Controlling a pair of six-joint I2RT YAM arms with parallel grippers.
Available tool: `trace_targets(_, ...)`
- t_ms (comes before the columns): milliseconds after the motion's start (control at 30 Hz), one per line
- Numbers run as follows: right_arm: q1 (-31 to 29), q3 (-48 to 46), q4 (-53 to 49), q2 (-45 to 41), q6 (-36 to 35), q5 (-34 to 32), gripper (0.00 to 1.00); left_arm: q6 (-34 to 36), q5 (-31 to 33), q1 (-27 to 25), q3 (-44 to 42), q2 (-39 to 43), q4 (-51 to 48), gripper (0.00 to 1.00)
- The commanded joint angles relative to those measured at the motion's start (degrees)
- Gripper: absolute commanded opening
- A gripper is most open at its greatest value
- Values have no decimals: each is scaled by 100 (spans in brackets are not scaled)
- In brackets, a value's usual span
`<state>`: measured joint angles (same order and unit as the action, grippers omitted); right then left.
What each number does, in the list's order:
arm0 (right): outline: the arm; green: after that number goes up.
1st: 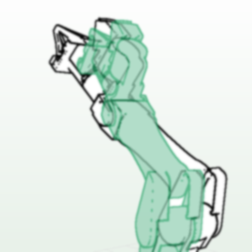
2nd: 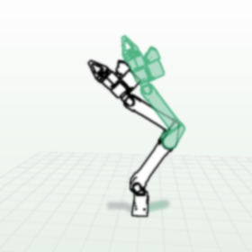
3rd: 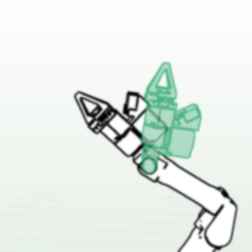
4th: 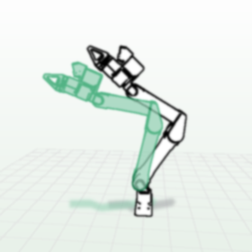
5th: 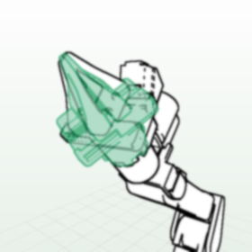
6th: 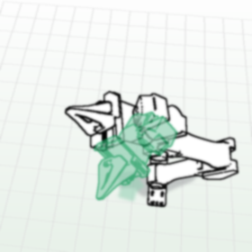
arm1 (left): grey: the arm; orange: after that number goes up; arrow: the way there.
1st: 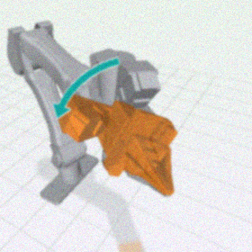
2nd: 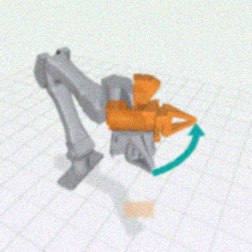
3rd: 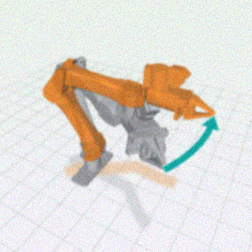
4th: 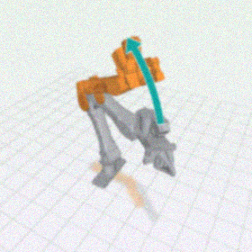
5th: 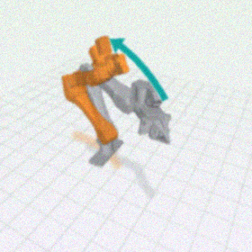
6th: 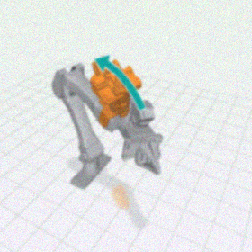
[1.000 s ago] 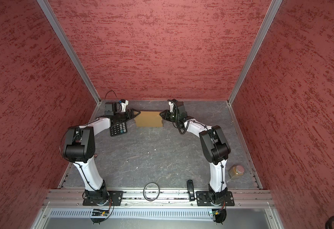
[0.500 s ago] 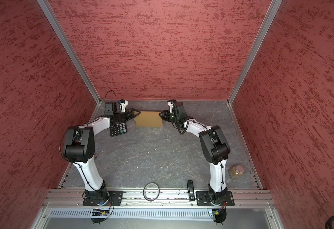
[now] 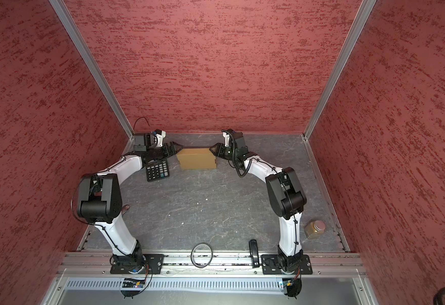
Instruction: Fold the paper box
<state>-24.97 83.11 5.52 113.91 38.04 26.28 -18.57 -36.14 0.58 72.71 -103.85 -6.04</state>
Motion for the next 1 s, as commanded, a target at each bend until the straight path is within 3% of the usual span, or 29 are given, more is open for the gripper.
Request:
trace_targets(0,0,251,-239,-36,-151,-96,49,98,61,71,-28,241,-115,92)
trace_targets(200,36,405,-581,-9,-369,-201,48,279,261,135,-455,679,-229,89)
trace_targets(400,54,487,-758,68,-550,-146,48,306,300,127,-649,535,-105,84)
trace_targets(700,68,524,-772,209,-552,-94,46,179,213,129,-665,279,171,67)
trace_targets(967,63,587,-785,271,-559,-74,46,100,178,155,-661,112,300,66)
